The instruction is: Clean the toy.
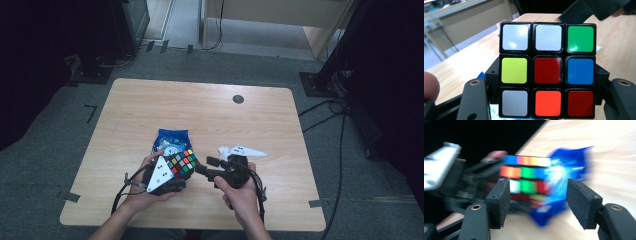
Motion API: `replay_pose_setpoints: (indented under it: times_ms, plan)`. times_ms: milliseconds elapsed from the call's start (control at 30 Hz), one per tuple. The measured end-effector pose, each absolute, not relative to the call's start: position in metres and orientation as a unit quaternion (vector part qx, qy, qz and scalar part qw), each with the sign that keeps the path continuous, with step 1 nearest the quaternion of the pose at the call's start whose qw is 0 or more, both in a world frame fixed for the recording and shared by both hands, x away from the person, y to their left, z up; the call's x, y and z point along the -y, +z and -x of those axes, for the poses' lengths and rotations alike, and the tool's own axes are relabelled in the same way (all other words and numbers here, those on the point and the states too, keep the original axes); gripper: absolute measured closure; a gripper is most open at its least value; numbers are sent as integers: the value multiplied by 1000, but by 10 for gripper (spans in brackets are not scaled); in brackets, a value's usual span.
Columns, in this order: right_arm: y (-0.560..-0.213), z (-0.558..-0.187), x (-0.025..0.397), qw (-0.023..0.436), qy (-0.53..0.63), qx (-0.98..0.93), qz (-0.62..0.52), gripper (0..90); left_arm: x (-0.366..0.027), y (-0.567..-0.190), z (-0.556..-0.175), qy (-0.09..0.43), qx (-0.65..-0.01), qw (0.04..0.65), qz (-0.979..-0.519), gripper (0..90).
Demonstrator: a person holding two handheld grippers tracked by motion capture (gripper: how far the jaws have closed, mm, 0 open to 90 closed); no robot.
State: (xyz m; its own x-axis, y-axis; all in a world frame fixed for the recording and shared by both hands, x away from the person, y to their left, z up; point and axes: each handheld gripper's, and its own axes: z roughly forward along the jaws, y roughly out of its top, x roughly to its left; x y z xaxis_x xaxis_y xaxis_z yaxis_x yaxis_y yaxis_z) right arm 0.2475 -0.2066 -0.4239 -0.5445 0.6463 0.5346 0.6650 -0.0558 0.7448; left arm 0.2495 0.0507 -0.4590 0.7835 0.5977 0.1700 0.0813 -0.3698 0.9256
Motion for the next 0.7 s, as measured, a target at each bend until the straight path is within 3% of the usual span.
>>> replay_pose_setpoints:
  times_ms: [100, 167, 400, 500, 633, 700]
  plan:
    - [-438, -254, 222, -99, -487, 694, 521, 410, -56, -458, -254, 251, -230, 519, -784, 337]
    - [-456, -258, 229, -146, -448, 690, 549, 417, -57, -458, -254, 252, -230, 518, -784, 337]
    - [-502, -269, 237, -202, -354, 722, 559, 446, -55, -459, -253, 249, -225, 516, -788, 337]
    - [-514, -272, 238, -202, -343, 728, 558, 487, -55, -460, -253, 246, -223, 515, -790, 337]
    - [-518, -272, 238, -231, -338, 728, 549, 656, -54, -459, -251, 240, -216, 520, -791, 337]
    - [-519, -274, 241, -229, -344, 723, 554, 785, -52, -459, -250, 237, -214, 523, -790, 337]
